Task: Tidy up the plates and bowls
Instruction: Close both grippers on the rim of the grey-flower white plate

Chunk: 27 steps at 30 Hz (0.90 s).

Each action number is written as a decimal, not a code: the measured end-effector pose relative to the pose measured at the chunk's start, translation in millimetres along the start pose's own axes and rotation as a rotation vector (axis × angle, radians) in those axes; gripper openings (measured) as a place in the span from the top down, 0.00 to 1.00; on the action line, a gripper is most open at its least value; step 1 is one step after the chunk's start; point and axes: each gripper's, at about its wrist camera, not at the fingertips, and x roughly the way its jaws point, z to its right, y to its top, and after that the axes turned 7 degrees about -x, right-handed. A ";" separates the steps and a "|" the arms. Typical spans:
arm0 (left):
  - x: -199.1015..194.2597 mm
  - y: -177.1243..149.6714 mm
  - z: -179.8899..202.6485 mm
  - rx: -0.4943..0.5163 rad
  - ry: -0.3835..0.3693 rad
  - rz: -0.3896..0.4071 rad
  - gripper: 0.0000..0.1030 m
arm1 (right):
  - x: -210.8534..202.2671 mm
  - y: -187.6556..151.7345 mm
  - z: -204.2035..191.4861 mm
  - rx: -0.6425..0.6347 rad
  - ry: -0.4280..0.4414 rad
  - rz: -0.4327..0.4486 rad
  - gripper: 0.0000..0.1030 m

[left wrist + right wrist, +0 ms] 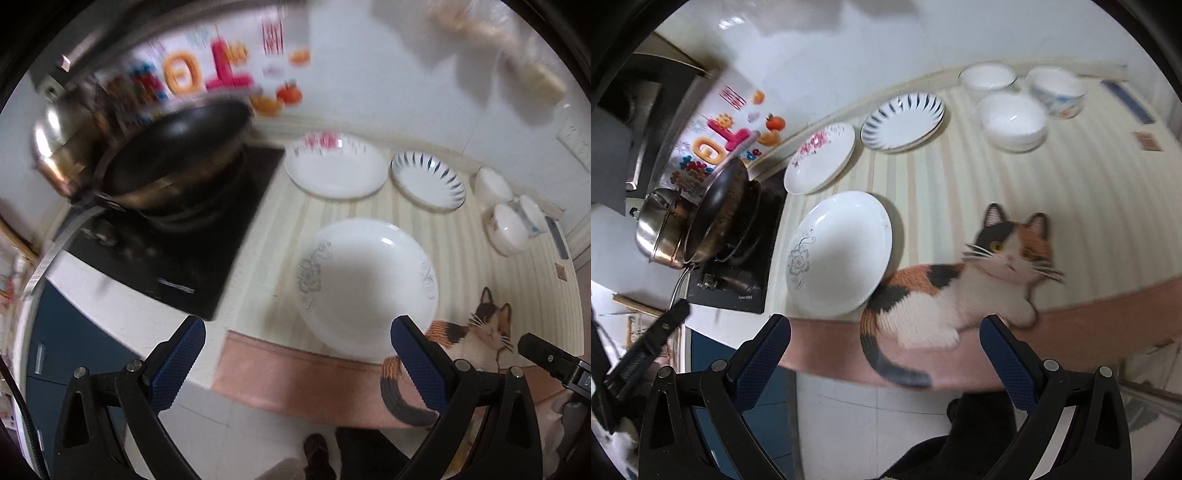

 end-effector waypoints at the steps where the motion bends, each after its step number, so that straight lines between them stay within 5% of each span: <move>1: 20.8 6.9 0.0 -0.010 -0.003 -0.032 0.00 | 13.6 7.2 1.9 -0.007 0.001 -0.019 0.00; 8: 113.9 31.7 4.2 -0.032 0.007 -0.175 0.08 | 113.3 65.4 16.0 -0.047 0.050 -0.154 0.02; 12: 154.5 36.2 0.8 -0.063 0.006 -0.266 0.29 | 160.8 89.3 18.8 -0.035 0.129 -0.224 0.07; 18: 186.9 39.7 -4.0 -0.111 -0.063 -0.330 0.70 | 197.5 97.1 3.1 -0.110 0.141 -0.266 0.41; 20: 186.0 39.4 -3.5 -0.119 -0.063 -0.318 0.70 | 205.4 95.7 -8.0 -0.165 0.140 -0.283 0.68; 27: 175.3 30.4 4.4 -0.098 -0.063 -0.299 0.70 | 210.4 87.8 -17.2 -0.195 0.088 -0.266 0.72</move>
